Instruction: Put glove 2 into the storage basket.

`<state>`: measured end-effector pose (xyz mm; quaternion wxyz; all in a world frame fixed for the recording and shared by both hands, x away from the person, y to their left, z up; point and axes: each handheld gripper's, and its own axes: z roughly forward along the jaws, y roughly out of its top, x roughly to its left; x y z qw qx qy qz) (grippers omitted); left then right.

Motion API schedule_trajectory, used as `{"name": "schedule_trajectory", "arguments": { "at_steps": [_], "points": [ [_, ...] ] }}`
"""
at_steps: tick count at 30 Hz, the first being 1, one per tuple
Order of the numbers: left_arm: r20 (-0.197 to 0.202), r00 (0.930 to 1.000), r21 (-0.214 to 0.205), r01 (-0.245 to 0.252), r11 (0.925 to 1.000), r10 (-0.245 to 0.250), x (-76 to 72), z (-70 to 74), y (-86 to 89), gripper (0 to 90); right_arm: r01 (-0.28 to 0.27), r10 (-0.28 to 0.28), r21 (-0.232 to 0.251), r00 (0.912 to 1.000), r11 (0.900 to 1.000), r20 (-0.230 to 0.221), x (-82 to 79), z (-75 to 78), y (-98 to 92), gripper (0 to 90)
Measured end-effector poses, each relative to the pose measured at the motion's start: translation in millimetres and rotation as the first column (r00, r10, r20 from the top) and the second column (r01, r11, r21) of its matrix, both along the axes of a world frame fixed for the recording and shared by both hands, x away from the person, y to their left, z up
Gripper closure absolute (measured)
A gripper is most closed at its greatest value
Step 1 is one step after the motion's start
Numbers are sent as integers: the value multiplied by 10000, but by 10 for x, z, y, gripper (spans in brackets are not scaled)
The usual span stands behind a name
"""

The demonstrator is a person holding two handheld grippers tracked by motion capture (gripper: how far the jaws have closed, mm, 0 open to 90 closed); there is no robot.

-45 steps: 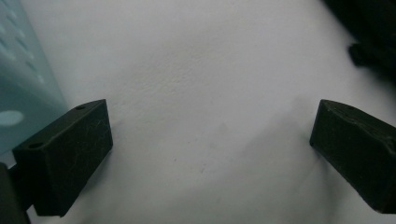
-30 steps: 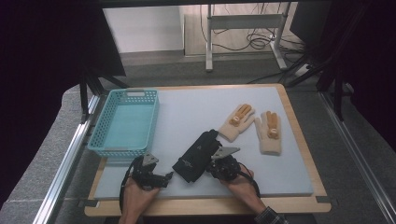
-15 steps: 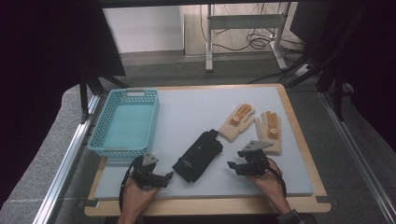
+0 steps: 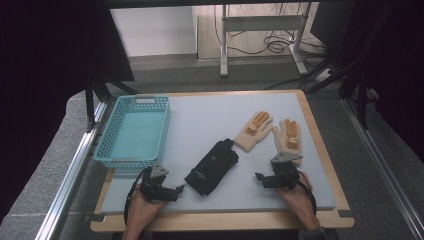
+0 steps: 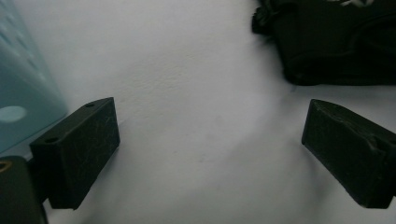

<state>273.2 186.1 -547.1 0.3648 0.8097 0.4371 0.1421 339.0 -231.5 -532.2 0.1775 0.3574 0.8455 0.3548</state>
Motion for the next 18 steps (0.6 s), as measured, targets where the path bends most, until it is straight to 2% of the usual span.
{"name": "schedule_trajectory", "arguments": {
  "at_steps": [5,9,18],
  "points": [
    [34,9994,-312,348,9989,-347,-14,105,-78,42,5,-5,12,10000,10000,2,-1,-2,-1,202],
    [-7,9991,-577,425,9974,-426,27,193,-156,38,8,-8,12,10000,10000,11,-1,-3,-1,202],
    [-108,9961,-446,869,9952,-875,172,404,-465,19,11,-11,4,10000,10000,29,-3,-4,-2,202]
  ]
}}
